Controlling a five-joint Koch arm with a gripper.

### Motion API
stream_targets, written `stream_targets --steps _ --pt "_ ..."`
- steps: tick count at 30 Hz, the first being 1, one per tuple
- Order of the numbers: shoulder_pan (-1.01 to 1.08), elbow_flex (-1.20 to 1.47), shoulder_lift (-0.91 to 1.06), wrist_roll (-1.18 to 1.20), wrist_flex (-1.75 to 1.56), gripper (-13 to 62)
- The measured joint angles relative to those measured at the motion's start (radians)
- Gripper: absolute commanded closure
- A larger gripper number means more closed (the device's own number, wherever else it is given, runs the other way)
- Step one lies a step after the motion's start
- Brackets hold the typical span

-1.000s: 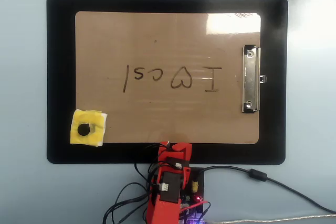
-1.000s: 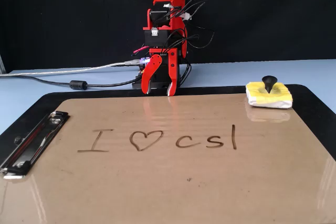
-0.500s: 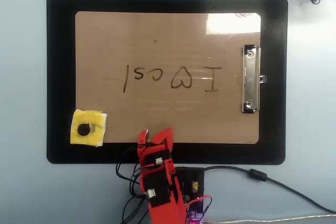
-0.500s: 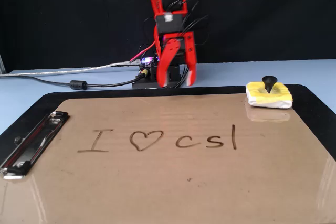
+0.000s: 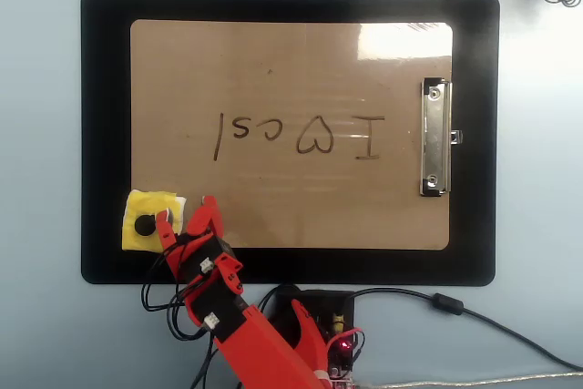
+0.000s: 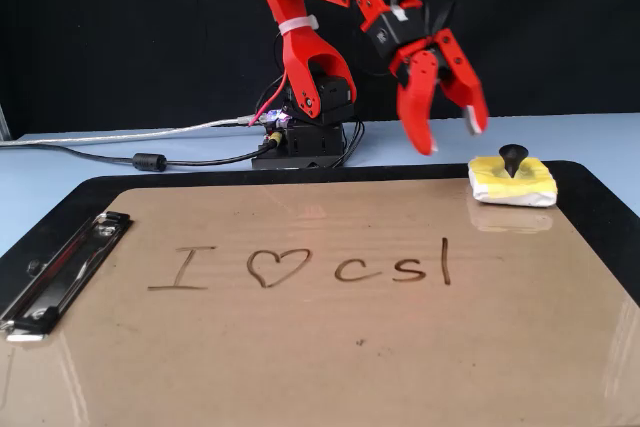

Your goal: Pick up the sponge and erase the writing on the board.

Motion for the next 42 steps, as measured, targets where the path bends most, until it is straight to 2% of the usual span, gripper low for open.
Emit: stream_targets --steps 6,17,24,29,35,42 --pt "-0.1 -0.071 -0.095 0.0 -0.212 15.2" --pt "-0.135 -0.097 -0.146 -0.006 -0.284 15.3" --pt "-0.138 0.009 -0.146 0.002 -0.311 15.6" --pt "-0.166 0.179 -0.146 0.112 -0.535 15.5" --pt "-0.21 0.187 -0.181 0.141 -0.813 15.7" --pt "-0.212 0.189 -0.218 0.141 -0.838 15.7"
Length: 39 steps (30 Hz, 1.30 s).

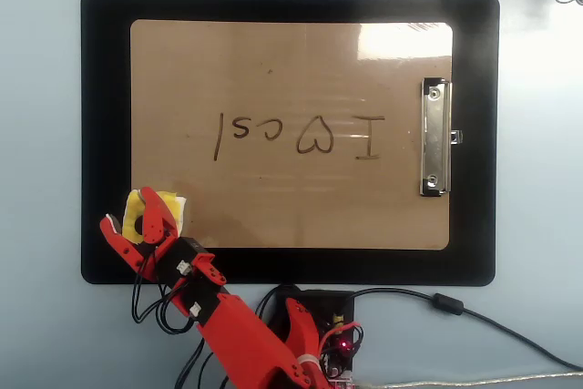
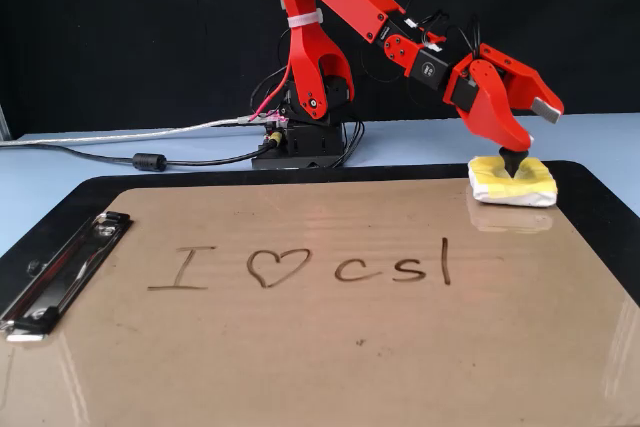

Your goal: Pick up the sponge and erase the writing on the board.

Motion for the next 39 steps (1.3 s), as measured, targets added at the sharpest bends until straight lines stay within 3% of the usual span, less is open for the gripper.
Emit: stream_targets --steps 7,29,39 --pt "0.0 0.011 -0.101 0.015 -0.009 15.8" --pt "-0.075 0.127 -0.101 0.055 -0.117 16.3" --pt "-0.086 0.163 -0.098 0.074 -0.118 20.3"
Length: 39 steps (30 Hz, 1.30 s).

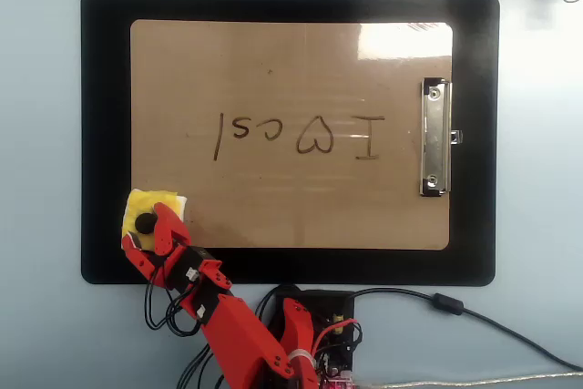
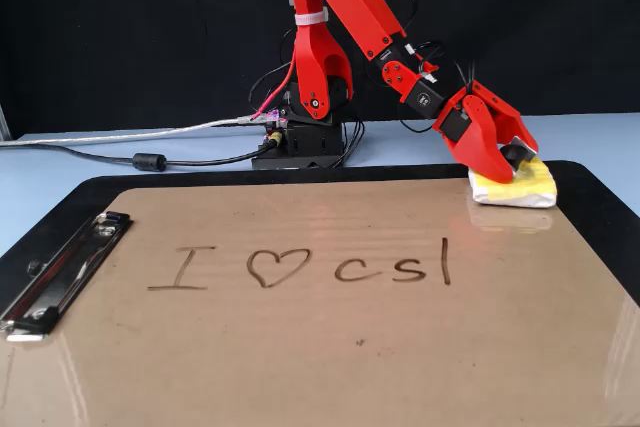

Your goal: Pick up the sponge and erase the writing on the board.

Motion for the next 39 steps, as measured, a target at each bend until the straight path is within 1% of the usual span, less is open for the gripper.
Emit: stream_targets --steps 14,18,21,25,27,34,39 --pt "0.0 0.031 0.014 0.046 -0.014 22.0" --pt "0.006 0.031 0.014 0.055 -0.014 28.5" --pt "0.025 0.028 0.014 0.075 -0.012 31.9" --pt "0.051 0.017 0.014 0.101 -0.012 39.0" --pt "0.063 0.017 0.014 0.11 -0.012 41.0" --pt "0.086 -0.002 0.012 0.117 -0.011 41.1" --pt "0.087 -0.011 0.005 -0.043 0.012 41.1"
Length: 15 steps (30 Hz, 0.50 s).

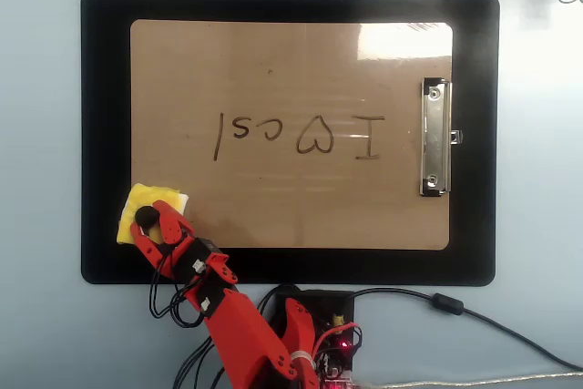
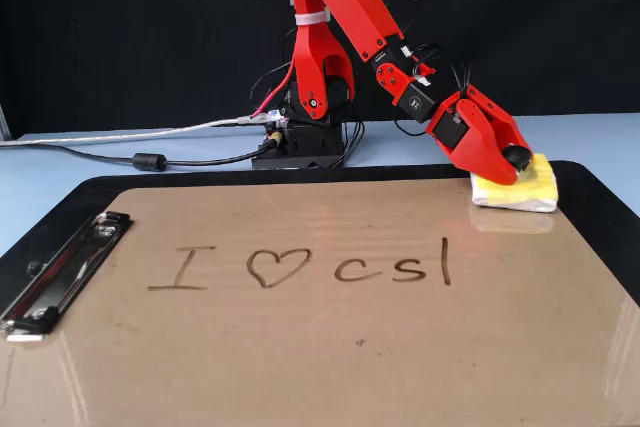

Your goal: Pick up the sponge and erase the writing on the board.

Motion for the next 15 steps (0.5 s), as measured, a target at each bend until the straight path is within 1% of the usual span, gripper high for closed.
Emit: stream_targets --steps 2,6,7,8,9,15 --pt "0.0 -0.023 -0.003 -0.051 0.028 41.5" --pt "-0.002 -0.023 -0.008 -0.009 0.031 42.5" --pt "-0.002 -0.021 -0.008 0.031 0.031 46.7" --pt "-0.002 -0.021 -0.008 0.052 0.031 56.5" --pt "-0.002 -0.021 -0.008 0.066 0.031 58.0" --pt "0.046 -0.021 -0.008 0.095 0.031 57.4"
